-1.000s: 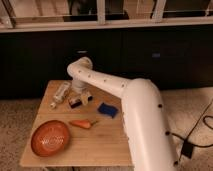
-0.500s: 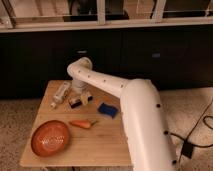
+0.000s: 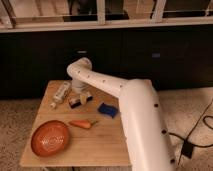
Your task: Place the eraser on the white sponge
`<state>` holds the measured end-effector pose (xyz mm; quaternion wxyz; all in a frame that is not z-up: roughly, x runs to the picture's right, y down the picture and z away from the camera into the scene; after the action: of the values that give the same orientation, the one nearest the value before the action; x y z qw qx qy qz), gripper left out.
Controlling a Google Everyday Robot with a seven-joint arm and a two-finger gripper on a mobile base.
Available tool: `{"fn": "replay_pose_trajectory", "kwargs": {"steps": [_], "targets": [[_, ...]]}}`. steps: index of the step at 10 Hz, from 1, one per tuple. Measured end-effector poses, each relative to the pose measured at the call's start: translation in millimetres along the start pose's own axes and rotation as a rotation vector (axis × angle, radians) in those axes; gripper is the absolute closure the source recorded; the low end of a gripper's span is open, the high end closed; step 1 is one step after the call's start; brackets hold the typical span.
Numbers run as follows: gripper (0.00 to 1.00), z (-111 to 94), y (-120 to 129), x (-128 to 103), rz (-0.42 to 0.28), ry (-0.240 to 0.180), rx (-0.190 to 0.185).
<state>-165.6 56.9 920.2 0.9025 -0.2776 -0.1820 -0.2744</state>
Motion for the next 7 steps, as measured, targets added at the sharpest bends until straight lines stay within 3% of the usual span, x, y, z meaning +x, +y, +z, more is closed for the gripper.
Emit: {"fn": "replay_pose_trajectory", "kwargs": {"steps": [3,7], "targets": [[0.34,1.5,-1.5,1.2,0.001,0.003,0.0],[0.73,-4.2,-0.2,8.5,0.004,0.009,0.0]]}}
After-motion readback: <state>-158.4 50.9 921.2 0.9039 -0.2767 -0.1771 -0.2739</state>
